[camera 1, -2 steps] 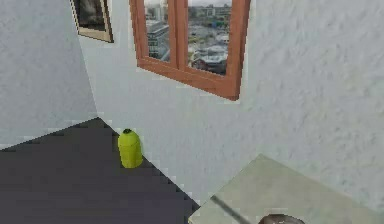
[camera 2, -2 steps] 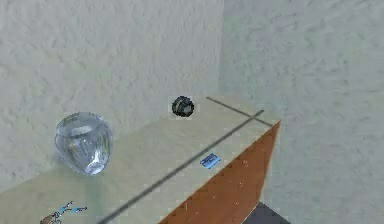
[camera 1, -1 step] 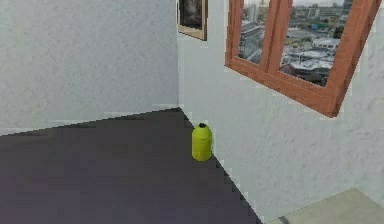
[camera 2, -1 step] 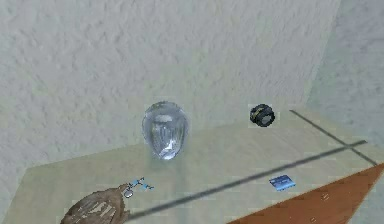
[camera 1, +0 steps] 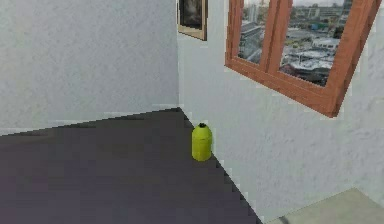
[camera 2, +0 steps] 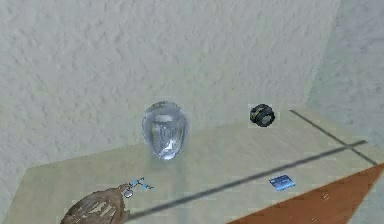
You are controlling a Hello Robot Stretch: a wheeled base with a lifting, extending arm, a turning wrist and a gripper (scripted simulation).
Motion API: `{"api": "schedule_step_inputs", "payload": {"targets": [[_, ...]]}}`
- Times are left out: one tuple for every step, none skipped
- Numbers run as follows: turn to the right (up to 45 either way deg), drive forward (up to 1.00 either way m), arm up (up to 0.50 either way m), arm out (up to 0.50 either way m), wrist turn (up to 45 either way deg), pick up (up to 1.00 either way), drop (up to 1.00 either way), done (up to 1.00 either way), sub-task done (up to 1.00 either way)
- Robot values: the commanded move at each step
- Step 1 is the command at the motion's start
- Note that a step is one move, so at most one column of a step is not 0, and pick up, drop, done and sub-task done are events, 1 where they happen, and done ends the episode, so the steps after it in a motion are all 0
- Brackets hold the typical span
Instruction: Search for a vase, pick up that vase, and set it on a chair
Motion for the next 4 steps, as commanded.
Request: {"api": "schedule_step_inputs", "payload": {"targets": [[0.0, 0.0, 0.38, 0.0, 0.0, 0.0, 0.0, 0.0, 0.0], [0.0, 0.0, 0.0, 0.3, 0.0, 0.0, 0.0, 0.0, 0.0], [0.0, 0.0, 0.0, 0.0, 45.0, 0.0, 0.0, 0.0, 0.0], [0.0, 0.0, 0.0, 0.0, 45.0, 0.0, 0.0, 0.0, 0.0]]}}
